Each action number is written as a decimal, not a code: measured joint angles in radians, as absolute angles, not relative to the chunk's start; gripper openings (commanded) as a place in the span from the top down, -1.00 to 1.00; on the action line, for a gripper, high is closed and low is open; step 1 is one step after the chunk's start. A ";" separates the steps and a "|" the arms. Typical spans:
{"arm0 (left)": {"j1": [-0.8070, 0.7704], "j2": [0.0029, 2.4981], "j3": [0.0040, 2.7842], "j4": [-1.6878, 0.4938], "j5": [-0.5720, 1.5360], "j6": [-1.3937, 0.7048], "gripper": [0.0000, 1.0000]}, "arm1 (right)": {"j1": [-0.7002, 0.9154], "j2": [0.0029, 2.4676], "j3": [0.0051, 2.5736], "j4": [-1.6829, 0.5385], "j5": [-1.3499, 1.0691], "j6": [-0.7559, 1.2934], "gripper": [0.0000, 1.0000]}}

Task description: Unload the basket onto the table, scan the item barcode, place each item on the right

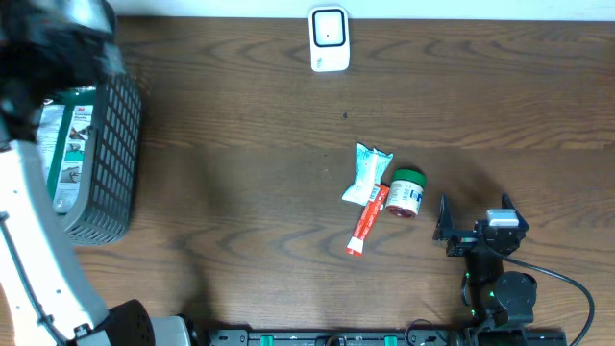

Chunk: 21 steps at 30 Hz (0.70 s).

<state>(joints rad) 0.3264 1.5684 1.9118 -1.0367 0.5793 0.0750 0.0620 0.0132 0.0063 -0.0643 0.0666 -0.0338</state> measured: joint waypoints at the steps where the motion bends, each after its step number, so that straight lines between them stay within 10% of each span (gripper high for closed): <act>1: 0.292 1.578 1.896 -1.065 0.595 0.074 0.00 | 0.062 0.013 0.006 -0.064 0.067 -0.034 -0.99; 21: -0.293 2.073 1.464 -0.756 0.746 0.074 -0.09 | 0.062 0.013 0.006 -0.064 0.066 -0.034 -0.99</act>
